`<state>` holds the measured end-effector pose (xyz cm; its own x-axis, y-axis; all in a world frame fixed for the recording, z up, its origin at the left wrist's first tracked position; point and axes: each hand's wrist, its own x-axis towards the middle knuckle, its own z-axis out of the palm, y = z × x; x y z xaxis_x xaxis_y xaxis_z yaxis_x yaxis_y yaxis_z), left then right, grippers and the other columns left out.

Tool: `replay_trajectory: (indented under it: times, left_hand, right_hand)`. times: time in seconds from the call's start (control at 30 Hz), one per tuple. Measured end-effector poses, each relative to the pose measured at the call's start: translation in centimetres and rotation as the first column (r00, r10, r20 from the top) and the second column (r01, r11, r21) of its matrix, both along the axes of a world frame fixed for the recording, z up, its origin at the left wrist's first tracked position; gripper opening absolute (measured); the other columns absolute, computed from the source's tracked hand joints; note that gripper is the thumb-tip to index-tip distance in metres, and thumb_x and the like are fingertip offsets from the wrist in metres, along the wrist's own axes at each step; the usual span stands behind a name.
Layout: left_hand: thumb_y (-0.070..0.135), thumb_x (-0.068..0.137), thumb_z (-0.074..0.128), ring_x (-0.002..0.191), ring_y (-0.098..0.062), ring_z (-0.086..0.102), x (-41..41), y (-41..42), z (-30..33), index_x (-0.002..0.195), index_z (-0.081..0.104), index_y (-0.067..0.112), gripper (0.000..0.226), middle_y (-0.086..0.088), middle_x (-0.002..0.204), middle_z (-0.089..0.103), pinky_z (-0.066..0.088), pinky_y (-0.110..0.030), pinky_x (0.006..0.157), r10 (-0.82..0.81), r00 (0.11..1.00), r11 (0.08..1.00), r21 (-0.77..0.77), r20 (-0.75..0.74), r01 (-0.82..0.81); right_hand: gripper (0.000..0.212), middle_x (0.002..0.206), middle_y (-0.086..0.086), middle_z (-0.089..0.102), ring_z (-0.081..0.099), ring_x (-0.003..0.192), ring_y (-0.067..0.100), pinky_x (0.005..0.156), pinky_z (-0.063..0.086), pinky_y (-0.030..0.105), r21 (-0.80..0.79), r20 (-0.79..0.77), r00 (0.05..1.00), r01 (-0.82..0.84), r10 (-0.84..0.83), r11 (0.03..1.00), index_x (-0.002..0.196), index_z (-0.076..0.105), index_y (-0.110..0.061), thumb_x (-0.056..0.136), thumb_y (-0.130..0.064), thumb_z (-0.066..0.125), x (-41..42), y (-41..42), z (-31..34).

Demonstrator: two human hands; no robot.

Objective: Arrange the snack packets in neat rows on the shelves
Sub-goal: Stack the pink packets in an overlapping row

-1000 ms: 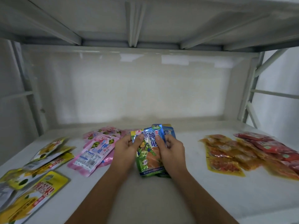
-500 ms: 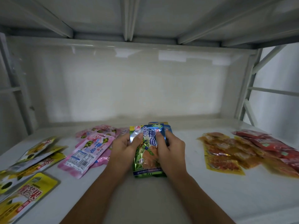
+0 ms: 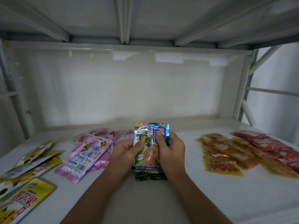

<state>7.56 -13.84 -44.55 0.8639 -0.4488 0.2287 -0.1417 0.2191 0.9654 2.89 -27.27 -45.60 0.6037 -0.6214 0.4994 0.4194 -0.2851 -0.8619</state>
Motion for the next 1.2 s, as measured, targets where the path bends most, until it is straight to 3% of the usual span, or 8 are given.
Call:
replay_trajectory:
  times: [0.2, 0.33, 0.47, 0.77, 0.93, 1.03, 1.1, 1.2]
  left_hand:
    - [0.015, 0.105, 0.057, 0.062, -0.016, 0.074, 0.1, -0.2, -0.2, 0.082, 0.071, 0.001, 0.030, -0.010, 0.075, 0.078, 0.054, -0.021, 0.055, 0.040, 0.989, 0.998, 0.035, 0.141, -0.045]
    - [0.022, 0.102, 0.059, 0.065, -0.022, 0.074, 0.5, -0.3, -0.2, 0.088, 0.069, -0.006, 0.033, -0.019, 0.081, 0.078, 0.058, -0.026, 0.057, 0.074, 0.991, 0.997, -0.012, 0.116, -0.073]
    - [0.033, 0.095, 0.064, 0.069, -0.025, 0.073, 1.2, -0.2, -0.5, 0.094, 0.068, -0.008, 0.042, -0.022, 0.085, 0.077, 0.060, -0.029, 0.059, 0.143, 0.980, 0.990, -0.040, 0.135, -0.139]
    - [0.014, 0.099, 0.067, 0.075, -0.029, 0.077, 0.9, 0.0, 0.4, 0.103, 0.075, 0.005, 0.013, -0.015, 0.092, 0.080, 0.061, -0.030, 0.060, 0.084, 0.974, 0.983, -0.141, -0.211, -0.116]
    - [0.016, 0.087, 0.084, 0.076, -0.010, 0.060, 1.7, -0.2, -1.3, 0.118, 0.060, 0.021, 0.040, -0.003, 0.090, 0.062, 0.045, -0.011, 0.062, 0.386, 0.851, 0.888, 0.107, 0.356, -0.448]
    - [0.016, 0.091, 0.080, 0.087, -0.014, 0.063, 1.9, -0.5, -1.8, 0.113, 0.069, 0.031, 0.029, 0.004, 0.099, 0.065, 0.051, -0.019, 0.074, 0.310, 0.798, 0.896, 0.121, 0.516, -0.427]
    - [0.026, 0.101, 0.065, 0.086, -0.014, 0.069, 0.8, -0.8, -1.4, 0.097, 0.075, 0.031, 0.012, 0.007, 0.093, 0.074, 0.053, -0.020, 0.074, 0.202, 0.878, 0.965, 0.067, 0.434, -0.255]
    - [0.048, 0.106, 0.042, 0.086, -0.020, 0.077, -0.2, -0.9, -0.5, 0.095, 0.078, 0.018, 0.048, -0.004, 0.092, 0.080, 0.059, -0.028, 0.075, 0.044, 0.998, 0.990, -0.137, 0.044, -0.037]
  right_hand:
    - [0.025, 0.084, 0.018, 0.073, 0.072, 0.079, 0.034, 0.061, 0.060, 0.032, 0.057, 0.018, 1.000, -0.020, 0.019, 0.998, 0.092, 0.069, -0.001, 0.102, -0.024, 0.065, 0.5, 0.0, -0.1]
    - [0.035, 0.085, 0.020, 0.073, 0.074, 0.080, 0.037, 0.070, 0.063, 0.053, 0.036, -0.040, 0.995, -0.091, 0.092, 0.995, 0.092, 0.069, -0.003, 0.090, -0.038, 0.069, 0.8, 0.1, -0.1]
    - [0.018, 0.080, 0.008, 0.077, 0.076, 0.075, 0.023, 0.068, 0.063, 0.042, -0.043, -0.066, 0.993, -0.100, 0.097, 0.994, 0.087, 0.074, -0.011, 0.101, -0.022, 0.069, 0.5, 0.1, -0.2]
    - [0.048, 0.070, 0.017, 0.068, 0.069, 0.066, 0.037, 0.059, 0.059, 0.053, -0.094, -0.040, 0.994, -0.104, 0.100, 0.990, 0.080, 0.065, -0.004, 0.096, -0.049, 0.061, 0.7, 0.2, -0.5]
    - [0.041, 0.054, 0.002, 0.045, 0.044, 0.050, 0.013, 0.048, 0.038, 0.029, -0.003, 0.041, 0.996, -0.076, 0.076, 0.997, 0.073, 0.055, -0.003, 0.106, -0.027, 0.059, 0.3, 0.0, -0.3]
    - [0.039, 0.068, 0.005, 0.063, 0.059, 0.059, 0.021, 0.054, 0.050, 0.038, -0.007, 0.052, 0.992, -0.118, 0.119, 0.993, 0.082, 0.067, -0.010, 0.107, -0.036, 0.052, 0.2, 0.2, 0.0]
    - [0.049, 0.077, 0.003, 0.069, 0.061, 0.064, 0.023, 0.055, 0.052, 0.041, 0.024, 0.014, 0.968, -0.250, 0.250, 0.968, 0.097, 0.078, -0.020, 0.103, -0.053, 0.041, 0.1, 0.6, 0.2]
    - [0.057, 0.080, -0.003, 0.070, 0.064, 0.067, 0.013, 0.053, 0.054, 0.034, 0.062, -0.024, 0.955, -0.292, 0.294, 0.954, 0.111, 0.078, -0.017, 0.104, -0.058, 0.038, 0.1, 0.6, 0.3]
